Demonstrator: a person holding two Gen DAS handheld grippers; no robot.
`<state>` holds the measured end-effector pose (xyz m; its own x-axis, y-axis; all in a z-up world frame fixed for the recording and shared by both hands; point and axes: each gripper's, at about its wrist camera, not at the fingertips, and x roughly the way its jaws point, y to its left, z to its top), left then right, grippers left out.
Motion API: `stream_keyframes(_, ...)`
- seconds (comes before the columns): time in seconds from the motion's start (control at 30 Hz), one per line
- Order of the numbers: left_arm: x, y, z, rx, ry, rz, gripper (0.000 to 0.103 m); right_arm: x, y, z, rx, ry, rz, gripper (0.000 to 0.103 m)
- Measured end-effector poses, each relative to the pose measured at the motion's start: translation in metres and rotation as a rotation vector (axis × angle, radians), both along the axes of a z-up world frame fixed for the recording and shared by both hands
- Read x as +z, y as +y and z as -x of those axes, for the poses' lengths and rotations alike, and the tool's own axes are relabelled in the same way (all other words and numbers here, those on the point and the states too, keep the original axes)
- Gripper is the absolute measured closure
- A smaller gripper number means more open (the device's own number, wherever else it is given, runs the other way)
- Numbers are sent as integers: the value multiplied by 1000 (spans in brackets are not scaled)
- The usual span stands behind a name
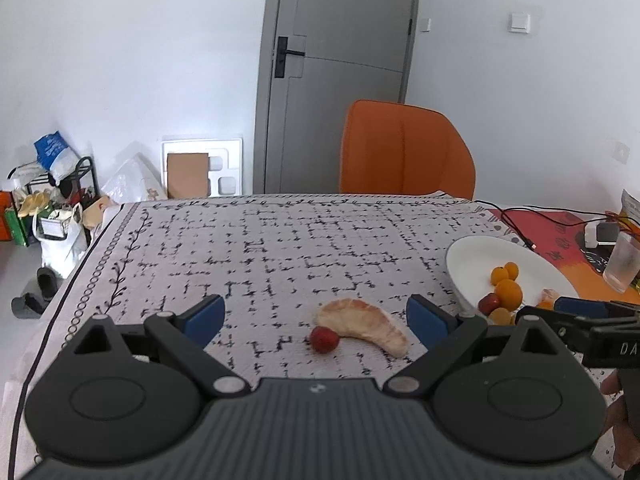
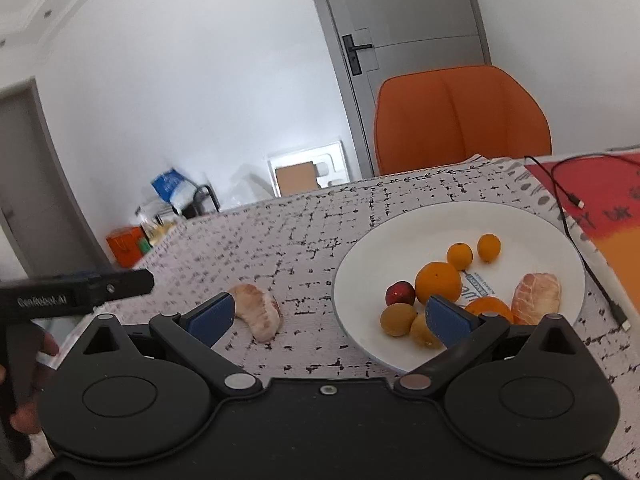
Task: Organize fruits
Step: 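Withdraw both grippers toward the pomelo segment and remaining red date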
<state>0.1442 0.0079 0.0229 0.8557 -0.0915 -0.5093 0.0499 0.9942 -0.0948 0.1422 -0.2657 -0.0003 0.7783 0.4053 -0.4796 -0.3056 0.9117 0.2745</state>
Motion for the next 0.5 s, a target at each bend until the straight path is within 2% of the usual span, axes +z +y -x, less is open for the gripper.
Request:
stream_keyframes(0.37,-21,13,1,13,53,18,7,-8,28,3,109,21,20,0)
stream_keyframes(0.5,-28,18,-1,24,72,32,9,-12,36,-1,141,43,28,5)
